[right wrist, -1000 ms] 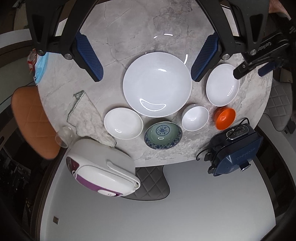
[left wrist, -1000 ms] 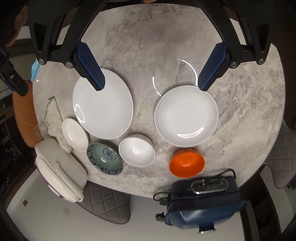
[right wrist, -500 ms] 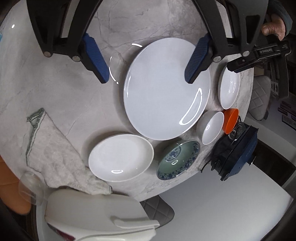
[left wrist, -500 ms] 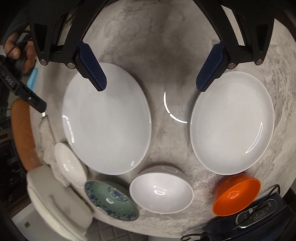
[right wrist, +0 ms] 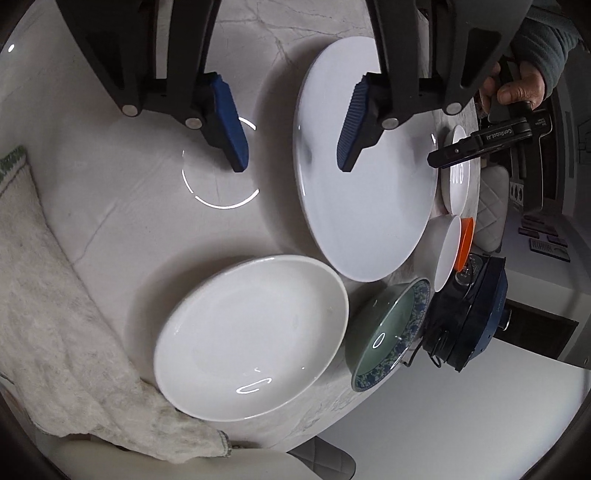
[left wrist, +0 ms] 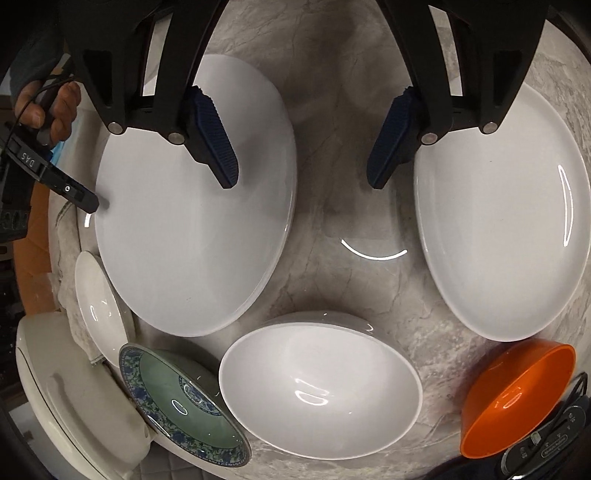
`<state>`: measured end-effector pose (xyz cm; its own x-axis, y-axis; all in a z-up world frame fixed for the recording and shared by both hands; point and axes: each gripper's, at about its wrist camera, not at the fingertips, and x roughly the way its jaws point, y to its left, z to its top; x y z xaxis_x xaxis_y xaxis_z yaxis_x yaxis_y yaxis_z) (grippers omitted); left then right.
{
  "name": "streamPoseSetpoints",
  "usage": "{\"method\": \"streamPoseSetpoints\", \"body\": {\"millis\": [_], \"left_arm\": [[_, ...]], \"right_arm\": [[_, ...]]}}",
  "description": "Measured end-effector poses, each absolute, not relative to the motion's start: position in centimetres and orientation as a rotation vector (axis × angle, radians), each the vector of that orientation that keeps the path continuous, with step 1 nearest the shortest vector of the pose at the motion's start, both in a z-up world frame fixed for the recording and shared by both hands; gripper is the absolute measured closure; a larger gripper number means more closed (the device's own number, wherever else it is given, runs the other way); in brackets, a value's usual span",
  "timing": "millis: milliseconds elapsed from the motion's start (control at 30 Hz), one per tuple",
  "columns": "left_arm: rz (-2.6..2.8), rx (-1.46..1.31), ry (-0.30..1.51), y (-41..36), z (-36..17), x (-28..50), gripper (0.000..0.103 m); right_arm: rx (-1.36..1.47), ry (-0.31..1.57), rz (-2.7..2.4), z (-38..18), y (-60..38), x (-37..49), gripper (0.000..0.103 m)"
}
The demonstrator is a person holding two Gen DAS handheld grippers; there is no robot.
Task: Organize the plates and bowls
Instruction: 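Grasp the large white plate rim with the left tool while the right tool grasps it too, then slide the large white plate toward the table edge with both tools, then open both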
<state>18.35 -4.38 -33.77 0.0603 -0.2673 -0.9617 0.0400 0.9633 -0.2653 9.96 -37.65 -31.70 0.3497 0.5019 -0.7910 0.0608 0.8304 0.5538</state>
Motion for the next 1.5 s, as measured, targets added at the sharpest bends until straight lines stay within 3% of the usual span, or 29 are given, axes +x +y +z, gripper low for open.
{"method": "streamPoseSetpoints", "body": {"millis": [133,300,433,567,1133,1500], "left_arm": [[-0.273,-0.182,1.505,-5.3,-34.3,19.0,0.038],[-0.347,-0.187,1.499,-6.3,-34.3,20.1,0.043],[-0.352,-0.125,1.502,-6.4,-34.1,20.5,0.077],[-0.360,-0.098,1.495,-6.6,-33.9,20.7,0.077],[-0.354,-0.134,1.510,-6.8,-34.0,19.2,0.079],[-0.373,-0.157,1.457,-5.9,-30.2,15.2,0.080]], "right_arm": [[0.539,1.218,0.338,-31.8,-37.5,10.8,0.059],[0.536,1.281,0.414,-32.4,-36.5,11.1,0.075],[0.592,1.281,0.413,-32.8,-37.3,11.2,0.080],[0.605,1.295,0.408,-33.0,-37.8,11.3,0.088],[0.595,1.317,0.363,-32.4,-36.9,11.0,0.087],[0.566,1.287,0.358,-28.9,-35.0,8.0,0.087]]}}
